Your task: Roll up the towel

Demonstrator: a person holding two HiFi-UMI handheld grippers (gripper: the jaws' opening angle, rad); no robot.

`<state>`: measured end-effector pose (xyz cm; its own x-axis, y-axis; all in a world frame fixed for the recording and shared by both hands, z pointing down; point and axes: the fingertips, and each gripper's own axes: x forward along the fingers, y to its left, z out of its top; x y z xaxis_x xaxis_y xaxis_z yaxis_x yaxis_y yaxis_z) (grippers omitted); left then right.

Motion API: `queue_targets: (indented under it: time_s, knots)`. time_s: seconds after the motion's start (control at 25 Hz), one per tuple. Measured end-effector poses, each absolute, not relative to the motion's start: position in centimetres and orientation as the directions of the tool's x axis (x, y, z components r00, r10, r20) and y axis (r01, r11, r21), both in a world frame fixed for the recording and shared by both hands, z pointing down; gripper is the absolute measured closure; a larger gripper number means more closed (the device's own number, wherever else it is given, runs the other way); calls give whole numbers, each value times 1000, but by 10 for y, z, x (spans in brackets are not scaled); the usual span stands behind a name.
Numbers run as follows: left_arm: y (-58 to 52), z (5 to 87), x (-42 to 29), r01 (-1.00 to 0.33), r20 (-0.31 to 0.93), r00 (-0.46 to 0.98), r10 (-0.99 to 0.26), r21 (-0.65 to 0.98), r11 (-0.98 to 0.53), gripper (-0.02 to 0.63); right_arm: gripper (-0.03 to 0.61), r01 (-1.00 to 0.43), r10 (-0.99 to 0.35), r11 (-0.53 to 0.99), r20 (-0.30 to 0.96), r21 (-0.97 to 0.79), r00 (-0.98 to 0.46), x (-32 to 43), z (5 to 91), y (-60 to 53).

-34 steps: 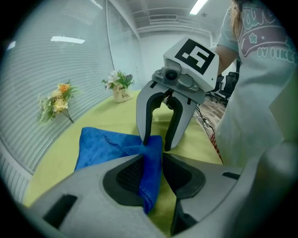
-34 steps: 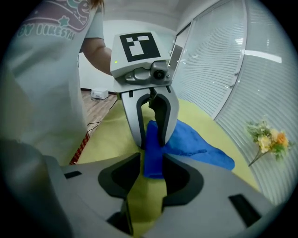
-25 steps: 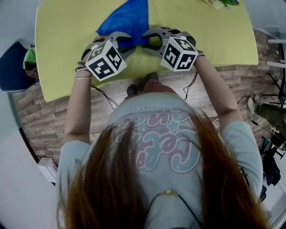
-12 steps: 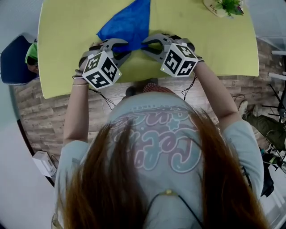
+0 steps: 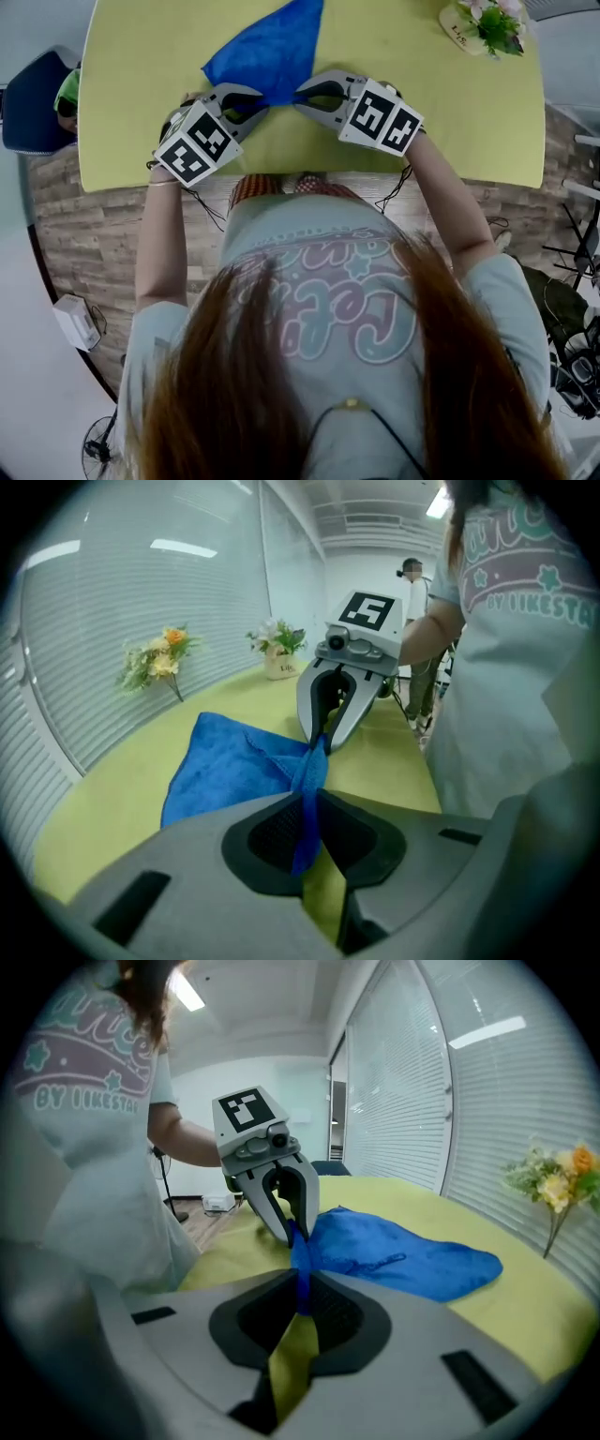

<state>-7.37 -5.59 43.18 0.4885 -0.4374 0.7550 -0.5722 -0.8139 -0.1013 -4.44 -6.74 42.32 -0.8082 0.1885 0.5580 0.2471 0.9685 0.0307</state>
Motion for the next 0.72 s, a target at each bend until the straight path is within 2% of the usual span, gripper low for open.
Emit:
queue_targets:
  time_s: [0.2,0.32,0.48,0.72]
  knots:
    - [-51,430,-70,-565,749,550,-368,10,-825,571,537,233,208,972,567,-28,-797,-43,423,-63]
    - [-54,427,-75,-566,745,580,-329,78,-821,571,537,178,203,979,561,-99,-803,-46,422,-68]
    - [-62,424,-77,-527,758,588,-283,93,-845,575,538,88,203,970,556,-226,-806,-48,419,-79]
    - [-79,427,-84,-516,757,609,-236,152,-843,575,537,14,188,953,551,-303,-813,-54,419,-94]
